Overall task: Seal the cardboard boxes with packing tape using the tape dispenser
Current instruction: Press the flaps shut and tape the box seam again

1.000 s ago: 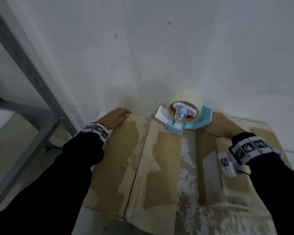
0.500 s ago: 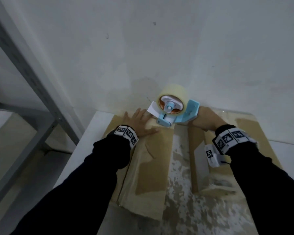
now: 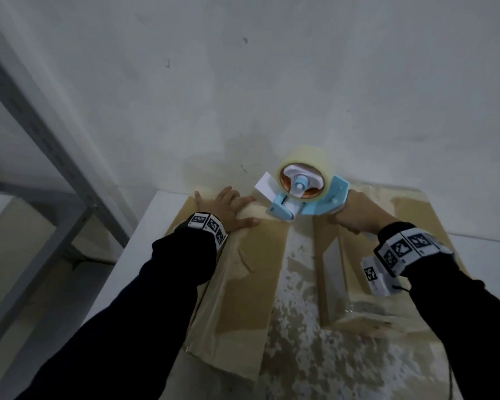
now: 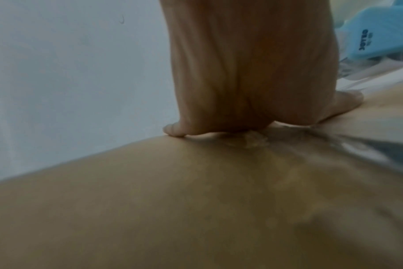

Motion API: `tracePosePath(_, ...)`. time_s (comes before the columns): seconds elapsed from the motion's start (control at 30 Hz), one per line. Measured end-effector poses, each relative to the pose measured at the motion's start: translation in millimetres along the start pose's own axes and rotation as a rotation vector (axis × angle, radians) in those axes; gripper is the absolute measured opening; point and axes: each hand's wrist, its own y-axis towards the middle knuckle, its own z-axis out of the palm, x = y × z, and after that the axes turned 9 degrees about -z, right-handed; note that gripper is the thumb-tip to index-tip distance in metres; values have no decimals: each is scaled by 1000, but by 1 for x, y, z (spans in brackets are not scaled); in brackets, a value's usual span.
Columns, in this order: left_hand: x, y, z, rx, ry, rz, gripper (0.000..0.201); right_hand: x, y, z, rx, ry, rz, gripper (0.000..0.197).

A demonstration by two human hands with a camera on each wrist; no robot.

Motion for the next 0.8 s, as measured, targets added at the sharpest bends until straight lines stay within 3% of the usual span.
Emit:
tracePosePath(0.13,-2,-3,-1,5,1,-13,74,-4,-4,-5,10,11,4,7)
tracePosePath(0.5,1,-9,1,-21,-29,11,70,-7,-10,-12,-18,-29,-7,19)
tracePosePath(0.8,4,-12,3,-59,-68,24,65,-19,-26,-22,-23,-32,69,26)
